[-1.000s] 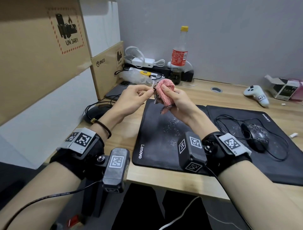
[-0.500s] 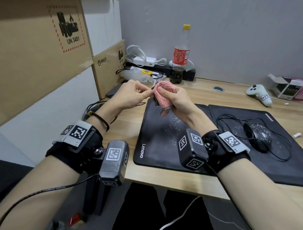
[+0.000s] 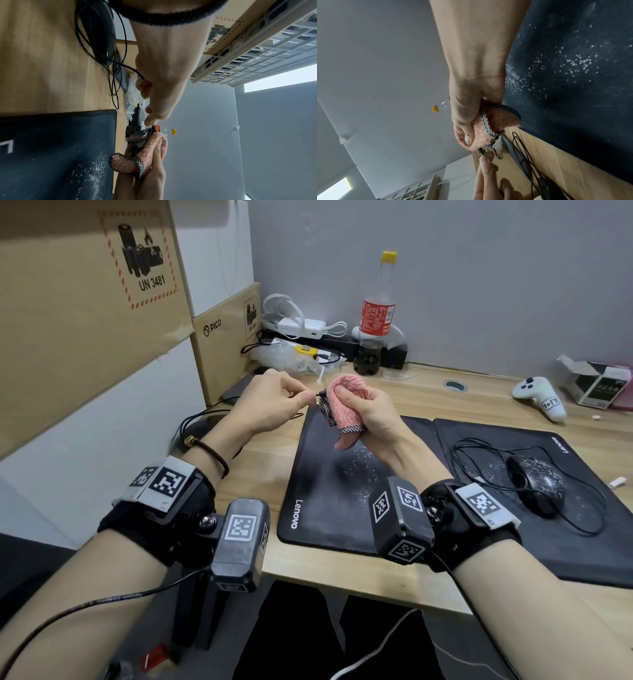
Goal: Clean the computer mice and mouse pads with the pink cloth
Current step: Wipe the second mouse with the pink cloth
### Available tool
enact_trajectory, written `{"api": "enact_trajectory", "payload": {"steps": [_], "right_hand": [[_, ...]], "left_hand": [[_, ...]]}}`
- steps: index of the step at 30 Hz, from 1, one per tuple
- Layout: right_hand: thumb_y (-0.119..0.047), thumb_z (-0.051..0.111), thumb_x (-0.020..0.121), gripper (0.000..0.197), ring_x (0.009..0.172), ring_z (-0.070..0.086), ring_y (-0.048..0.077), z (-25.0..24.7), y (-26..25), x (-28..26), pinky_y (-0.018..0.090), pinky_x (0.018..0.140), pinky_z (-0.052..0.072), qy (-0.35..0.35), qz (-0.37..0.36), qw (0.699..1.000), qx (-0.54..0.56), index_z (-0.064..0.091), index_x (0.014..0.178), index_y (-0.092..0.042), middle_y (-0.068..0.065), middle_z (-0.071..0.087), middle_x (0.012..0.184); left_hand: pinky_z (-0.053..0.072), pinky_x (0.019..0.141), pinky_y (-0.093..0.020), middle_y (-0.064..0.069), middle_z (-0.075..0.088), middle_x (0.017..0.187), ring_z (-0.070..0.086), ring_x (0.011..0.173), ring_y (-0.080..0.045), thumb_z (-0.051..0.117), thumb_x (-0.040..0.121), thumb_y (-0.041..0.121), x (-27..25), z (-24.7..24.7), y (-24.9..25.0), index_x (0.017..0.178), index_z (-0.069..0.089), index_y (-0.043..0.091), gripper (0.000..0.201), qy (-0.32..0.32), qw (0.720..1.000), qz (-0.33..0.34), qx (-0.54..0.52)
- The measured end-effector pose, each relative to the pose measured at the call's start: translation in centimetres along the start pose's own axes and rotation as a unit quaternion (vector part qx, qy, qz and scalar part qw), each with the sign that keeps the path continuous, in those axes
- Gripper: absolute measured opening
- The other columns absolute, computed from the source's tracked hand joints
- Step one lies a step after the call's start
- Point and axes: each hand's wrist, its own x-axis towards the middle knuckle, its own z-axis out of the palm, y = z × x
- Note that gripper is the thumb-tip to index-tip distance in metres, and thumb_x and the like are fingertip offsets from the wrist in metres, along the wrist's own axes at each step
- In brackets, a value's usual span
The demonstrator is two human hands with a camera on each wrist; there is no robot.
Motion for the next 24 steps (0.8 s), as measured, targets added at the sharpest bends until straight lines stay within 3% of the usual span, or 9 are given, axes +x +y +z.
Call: {"api": "enact_trajectory", "payload": {"steps": [3, 5, 7, 10, 13, 18, 24], "right_hand": [[-0.004, 0.070, 0.084, 0.030, 0.078, 0.063, 0.021, 0.0, -0.2, 0.2, 0.033, 0.067, 0.053, -0.005, -0.021, 1.000, 0.005, 0.063, 0.113, 0.002, 0.011, 0.067, 0.091], [-0.006, 0.069, 0.085, 0.030, 0.075, 0.063, 0.020, 0.0, -0.3, 0.1, 0.032, 0.062, 0.053, -0.006, -0.021, 1.000, 0.004, 0.063, 0.114, 0.001, 0.010, 0.067, 0.089], [-0.012, 0.066, 0.089, 0.022, 0.071, 0.060, 0.020, 0.0, -0.1, -0.2, 0.030, 0.050, 0.053, -0.003, -0.010, 1.000, 0.003, 0.065, 0.108, -0.002, 0.008, 0.064, 0.085], [-0.020, 0.061, 0.094, 0.019, 0.075, 0.060, 0.019, -0.2, 0.2, -0.3, 0.031, 0.051, 0.052, 0.013, 0.001, 1.000, 0.007, 0.064, 0.105, -0.005, 0.006, 0.064, 0.084], [-0.019, 0.060, 0.094, 0.017, 0.074, 0.062, 0.018, -0.3, 0.4, -0.3, 0.031, 0.056, 0.053, 0.001, 0.006, 1.000, 0.002, 0.065, 0.102, -0.005, 0.006, 0.065, 0.083], [-0.013, 0.056, 0.096, 0.010, 0.070, 0.060, 0.018, -0.3, -0.3, -0.4, 0.028, 0.049, 0.052, -0.005, -0.003, 1.000, -0.004, 0.063, 0.097, -0.005, 0.006, 0.062, 0.079], [-0.019, 0.062, 0.094, 0.016, 0.070, 0.066, 0.017, 1.3, 1.0, 1.1, 0.031, 0.063, 0.055, 0.114, 0.018, 0.990, 0.086, 0.065, 0.099, -0.005, 0.009, 0.068, 0.086]], "left_hand": [[0.042, 0.070, -0.016, 0.011, 0.067, 0.085, 0.057, 0.087, -0.005, 0.058, 0.090, 0.029, -0.3, 0.6, 0.0, 0.084, 0.074, 0.025, 0.017, 0.019, 1.000, -0.006, -0.021], [0.037, 0.068, -0.006, 0.015, 0.067, 0.086, 0.058, 0.088, -0.001, 0.057, 0.091, 0.028, -0.4, 1.1, 0.0, 0.090, 0.073, 0.024, 0.016, 0.031, 0.999, 0.009, -0.036], [0.036, 0.070, -0.001, 0.015, 0.069, 0.088, 0.059, 0.086, 0.003, 0.059, 0.091, 0.029, -0.5, 1.4, 0.0, 0.092, 0.073, 0.025, 0.015, 0.040, 0.997, 0.014, -0.059], [0.039, 0.072, -0.006, 0.015, 0.070, 0.086, 0.060, 0.083, 0.008, 0.063, 0.088, 0.035, -0.5, 1.8, 0.2, 0.087, 0.073, 0.026, 0.013, 0.041, 0.995, 0.009, -0.090], [0.038, 0.068, -0.001, 0.014, 0.069, 0.082, 0.059, 0.077, 0.009, 0.067, 0.086, 0.036, -0.5, 2.2, 0.2, 0.084, 0.073, 0.024, 0.013, 0.040, 0.994, 0.008, -0.100], [0.043, 0.073, -0.015, 0.011, 0.070, 0.080, 0.060, 0.078, 0.000, 0.072, 0.083, 0.033, 0.0, 2.0, -0.1, 0.076, 0.072, 0.025, 0.010, 0.044, 0.990, -0.021, -0.136], [0.041, 0.055, -0.005, 0.007, 0.067, 0.073, 0.056, 0.067, -0.001, 0.073, 0.083, 0.029, 0.0, 1.7, 0.4, 0.072, 0.071, 0.021, 0.013, 0.050, 0.986, -0.033, -0.158]]}}
